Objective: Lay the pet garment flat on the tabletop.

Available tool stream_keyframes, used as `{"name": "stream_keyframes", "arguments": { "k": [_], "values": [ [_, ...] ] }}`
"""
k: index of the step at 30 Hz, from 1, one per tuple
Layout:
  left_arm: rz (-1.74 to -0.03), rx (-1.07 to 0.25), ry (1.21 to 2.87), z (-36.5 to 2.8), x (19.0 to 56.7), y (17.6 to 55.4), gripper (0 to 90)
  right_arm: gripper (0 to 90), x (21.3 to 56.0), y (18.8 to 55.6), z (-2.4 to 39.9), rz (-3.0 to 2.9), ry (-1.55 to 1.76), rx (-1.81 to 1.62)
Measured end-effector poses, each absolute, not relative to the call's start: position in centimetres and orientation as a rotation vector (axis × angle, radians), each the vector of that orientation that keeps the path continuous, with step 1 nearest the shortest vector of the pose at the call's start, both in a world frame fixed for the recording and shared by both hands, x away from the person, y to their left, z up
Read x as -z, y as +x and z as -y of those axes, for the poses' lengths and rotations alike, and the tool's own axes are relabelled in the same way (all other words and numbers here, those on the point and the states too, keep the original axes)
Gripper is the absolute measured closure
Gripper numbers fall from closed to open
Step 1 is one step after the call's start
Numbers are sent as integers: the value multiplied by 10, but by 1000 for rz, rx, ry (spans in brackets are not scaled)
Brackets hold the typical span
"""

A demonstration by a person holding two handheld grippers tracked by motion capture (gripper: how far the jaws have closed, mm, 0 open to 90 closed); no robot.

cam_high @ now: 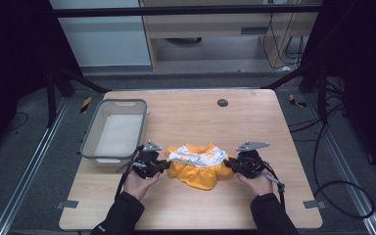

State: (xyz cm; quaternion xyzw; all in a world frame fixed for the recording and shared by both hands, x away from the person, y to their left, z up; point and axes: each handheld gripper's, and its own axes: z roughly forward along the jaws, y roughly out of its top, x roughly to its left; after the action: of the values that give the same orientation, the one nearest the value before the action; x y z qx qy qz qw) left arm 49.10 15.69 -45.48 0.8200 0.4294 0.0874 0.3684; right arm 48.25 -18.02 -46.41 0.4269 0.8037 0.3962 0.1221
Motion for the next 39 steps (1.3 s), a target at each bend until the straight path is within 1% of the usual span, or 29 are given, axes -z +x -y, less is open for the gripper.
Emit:
{"name": "stream_keyframes", "arguments": {
  "k": [2,4,5,6,7,8,9,10,12,14,16,19,24,26,28,29,30,31,32,33,34,36,39],
  "values": [
    [-1126,-207,2086,-156,466,499,802,775,476,491,177,-2330,1249,-1130],
    [-1143,-232,2093,-156,469,500,702,719,479,492,176,-2300,1220,-1122],
    [-1139,-250,2090,-158,469,499,672,704,479,492,176,-2292,1214,-1122],
    [-1123,-284,2085,-161,467,497,621,683,477,490,177,-2279,1193,-1127],
    [-1112,-296,2076,-163,465,495,549,654,473,486,180,-2262,1172,-1143],
    [-1089,-310,2048,-169,462,491,516,641,471,484,182,-2246,1163,-1157],
    [-1075,-319,2046,-173,459,487,456,603,466,478,187,-2223,1154,-1180],
    [-1068,-331,2045,-176,457,484,422,580,463,475,190,-2209,1141,-1197],
    [-1044,-351,2039,-184,456,477,396,549,460,468,196,-2202,1119,-1219],
    [-1042,-341,2033,-191,458,469,397,525,460,461,202,-2205,1101,-1220],
    [-1027,-330,2061,-194,465,461,397,514,465,454,207,-2222,1103,-1222],
    [-1019,-318,2095,-191,474,457,414,507,477,449,212,-2249,1121,-1191],
    [-993,-332,2139,-179,483,458,451,495,490,457,208,-2277,1136,-1159],
    [-992,-331,2146,-176,487,461,475,500,493,460,204,-2289,1131,-1146],
    [-1010,-337,2142,-175,489,464,530,524,496,463,201,-2304,1124,-1143],
    [-1019,-326,2138,-175,489,465,552,543,497,465,199,-2312,1126,-1146],
    [-1029,-305,2126,-175,489,467,596,563,498,466,198,-2314,1126,-1145],
    [-1035,-286,2123,-175,489,468,647,604,498,467,197,-2321,1124,-1134],
    [-1036,-266,2119,-175,488,468,692,648,498,468,196,-2331,1123,-1118],
    [-1037,-265,2122,-174,487,468,765,725,497,467,195,-2337,1122,-1105],
    [-1036,-262,2123,-174,486,467,813,781,496,466,195,-2340,1121,-1106],
    [-1025,-267,2119,-175,483,465,860,854,492,465,197,-2339,1121,-1122],
    [-1014,-257,2095,-177,473,461,871,869,482,460,202,-2324,1123,-1183]
  ]
}}
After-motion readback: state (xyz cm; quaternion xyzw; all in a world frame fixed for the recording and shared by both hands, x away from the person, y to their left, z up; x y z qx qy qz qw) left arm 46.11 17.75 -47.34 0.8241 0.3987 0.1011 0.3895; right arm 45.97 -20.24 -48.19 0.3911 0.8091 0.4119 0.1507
